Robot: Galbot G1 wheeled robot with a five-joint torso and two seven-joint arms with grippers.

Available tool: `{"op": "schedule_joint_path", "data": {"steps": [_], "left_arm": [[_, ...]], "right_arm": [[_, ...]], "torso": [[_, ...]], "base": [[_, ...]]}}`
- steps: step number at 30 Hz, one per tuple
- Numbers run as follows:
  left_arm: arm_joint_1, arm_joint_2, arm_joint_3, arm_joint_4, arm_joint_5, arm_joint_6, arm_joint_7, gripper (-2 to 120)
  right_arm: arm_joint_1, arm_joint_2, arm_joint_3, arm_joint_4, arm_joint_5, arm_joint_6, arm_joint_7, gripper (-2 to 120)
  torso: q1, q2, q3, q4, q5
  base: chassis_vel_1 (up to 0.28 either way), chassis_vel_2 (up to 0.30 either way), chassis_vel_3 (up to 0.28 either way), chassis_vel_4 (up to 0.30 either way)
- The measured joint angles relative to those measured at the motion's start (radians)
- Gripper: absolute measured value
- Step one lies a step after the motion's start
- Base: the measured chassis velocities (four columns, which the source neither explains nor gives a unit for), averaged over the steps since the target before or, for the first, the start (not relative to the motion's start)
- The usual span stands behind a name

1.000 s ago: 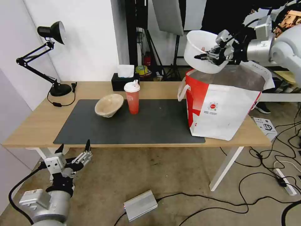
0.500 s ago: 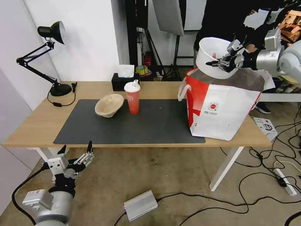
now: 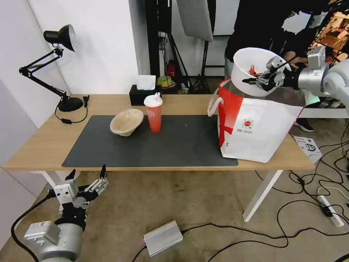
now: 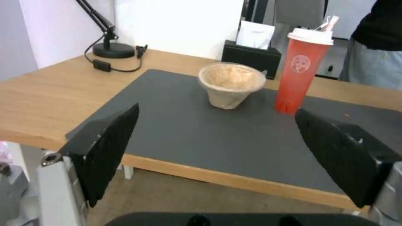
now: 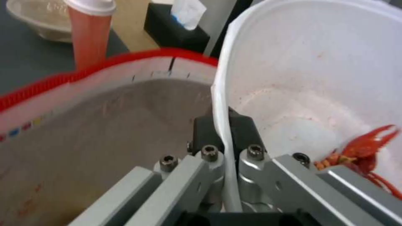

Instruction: Pick up the trash from the table and place it into the takeout bag.

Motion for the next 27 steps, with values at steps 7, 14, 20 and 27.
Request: {"op": "schedule_joint_path", "data": {"steps": [7, 14, 20, 27], "left_arm": [[-0.004, -0.003, 0.004, 0.004, 0.0, 0.003, -0.001, 100], [-0.007, -0.004, 0.009, 0.006, 0.0, 0.003, -0.002, 100], [-0.009, -0.005, 0.014, 0.007, 0.001, 0.003, -0.002, 100], [-0.008, -0.006, 0.015, 0.007, 0.003, 0.003, -0.002, 100]], "right_arm": [[-0.048, -0.002, 0.031, 0.022, -0.02, 0.006, -0.004, 0], [-0.019, -0.005, 0.041, 0.04, 0.021, 0.003, -0.001, 0], [0.01, -0.007, 0.035, 0.056, 0.041, -0.003, 0.002, 0], [0.021, -0.008, 0.032, 0.074, 0.053, -0.008, 0.009, 0]], "torso": [[0.0, 0.0, 0.0, -0.0001, -0.0001], [0.0, 0.0, 0.0, 0.0, -0.0001], [0.0, 0.0, 0.0, 0.0, -0.0002], [0.0, 0.0, 0.0, 0.0, -0.0001]], "base": [[0.0, 0.0, 0.0, 0.0], [0.0, 0.0, 0.0, 0.0], [0.0, 0.0, 0.0, 0.0], [0.0, 0.0, 0.0, 0.0]]}}
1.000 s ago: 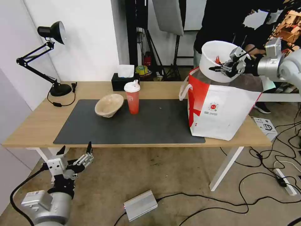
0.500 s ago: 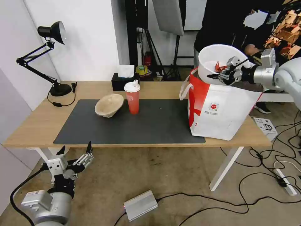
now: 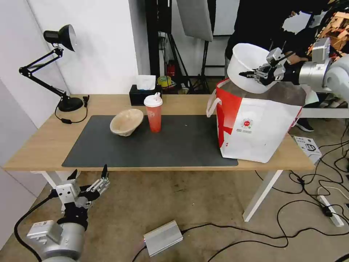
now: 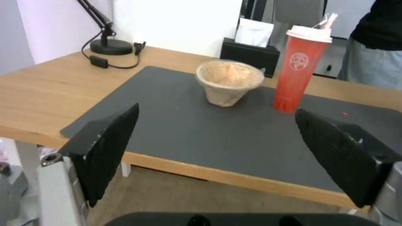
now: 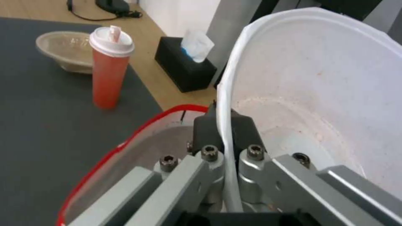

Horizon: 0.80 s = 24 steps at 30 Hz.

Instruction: Pick up the trash from the table and place it into the takeout bag.

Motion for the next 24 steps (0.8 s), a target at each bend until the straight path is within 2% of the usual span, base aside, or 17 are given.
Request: {"op": "schedule_joint_path", "data": {"steps": [16, 24], "left_arm": [[0.0, 0.0, 0.003, 0.0, 0.003, 0.0, 0.0, 100], [-0.002, 0.003, 0.002, 0.003, 0.003, 0.0, 0.0, 100]], "right_arm": [[-0.022, 0.001, 0.014, 0.019, 0.017, -0.002, 0.01, 0], [-0.042, 0.006, 0.042, 0.038, 0.105, -0.031, 0.038, 0]], "torso": [[0.0, 0.0, 0.0, 0.0, 0.0], [0.0, 0.0, 0.0, 0.0001, -0.0001]], "base": [[0.0, 0.0, 0.0, 0.0], [0.0, 0.0, 0.0, 0.0]]}}
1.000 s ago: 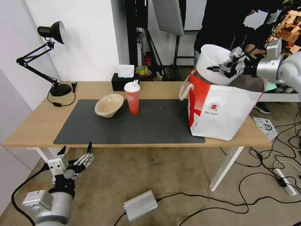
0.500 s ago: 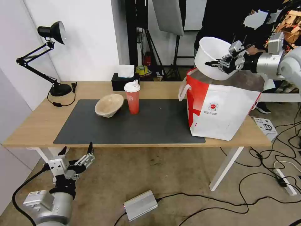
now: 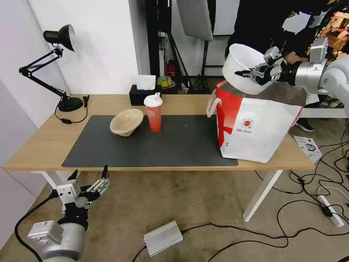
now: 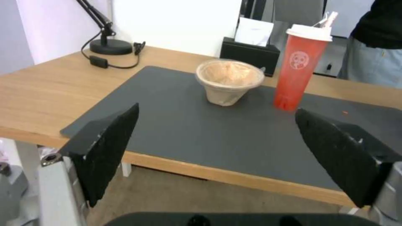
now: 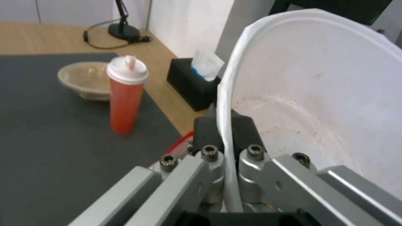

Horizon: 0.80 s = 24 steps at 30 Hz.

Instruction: Pick up the trash from the table and place it into the takeout bag.

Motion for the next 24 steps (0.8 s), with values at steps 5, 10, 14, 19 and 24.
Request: {"op": "schedule_joint_path", "data": {"steps": [5, 10, 14, 19, 24], "left_arm": [[-0.003, -0.005, 0.009, 0.004, 0.002, 0.0, 0.0, 100], [-0.009, -0.005, 0.015, 0.01, 0.004, 0.0, 0.0, 100], [-0.013, -0.004, 0.018, 0.014, 0.004, 0.0, 0.0, 100], [-0.016, -0.005, 0.025, 0.018, 0.006, 0.0, 0.0, 100], [-0.018, -0.005, 0.026, 0.019, 0.007, 0.0, 0.0, 100]], "right_arm": [[-0.041, -0.009, 0.028, 0.018, 0.019, -0.008, 0.01, 0], [-0.08, -0.018, 0.057, 0.035, 0.053, -0.02, 0.027, 0], [-0.102, -0.021, 0.075, 0.046, 0.09, -0.032, 0.048, 0], [-0.132, -0.025, 0.092, 0.061, 0.123, -0.042, 0.073, 0], [-0.169, -0.03, 0.115, 0.078, 0.134, -0.047, 0.09, 0]], "torso": [[0.0, 0.0, 0.0, -0.0002, 0.0002], [0.0, 0.0, 0.0, -0.0002, 0.0003], [0.0, 0.0, 0.0, -0.0002, 0.0002], [0.0, 0.0, 0.0, -0.0002, 0.0002], [0.0, 0.0, 0.0, -0.0001, 0.0001]], "base": [[0.0, 0.0, 0.0, 0.0], [0.0, 0.0, 0.0, 0.0], [0.0, 0.0, 0.0, 0.0], [0.0, 0.0, 0.0, 0.0], [0.0, 0.0, 0.0, 0.0]]}}
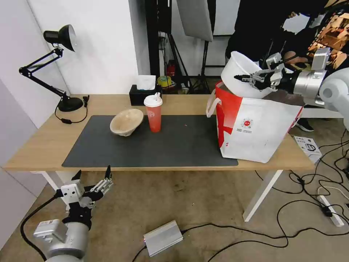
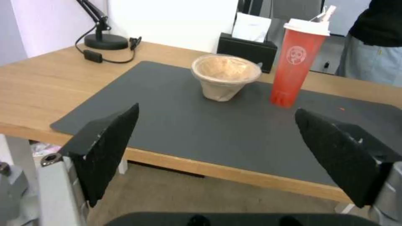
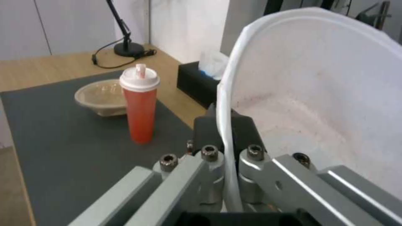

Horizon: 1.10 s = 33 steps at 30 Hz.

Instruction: Pick up the trash from the table and place it into the takeout bag.

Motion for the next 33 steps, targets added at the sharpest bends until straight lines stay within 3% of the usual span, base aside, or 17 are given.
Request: {"op": "schedule_joint_path", "data": {"steps": [16, 33], "left_arm": [[0.003, 0.0, 0.0, 0.0, 0.004, 0.0, 0.0, 100], [0.009, 0.001, 0.004, -0.008, 0.007, 0.0, 0.001, 100]], "right_arm": [[-0.052, -0.003, 0.025, 0.023, 0.066, -0.016, 0.045, 3], [-0.031, -0.016, 0.026, 0.025, 0.084, -0.016, 0.063, 66]], "torso": [[0.0, 0.0, 0.0, 0.0, 0.0], [0.0, 0.0, 0.0, 0.0, 0.0]], "base": [[0.0, 0.0, 0.0, 0.0], [0.0, 0.0, 0.0, 0.0]]}}
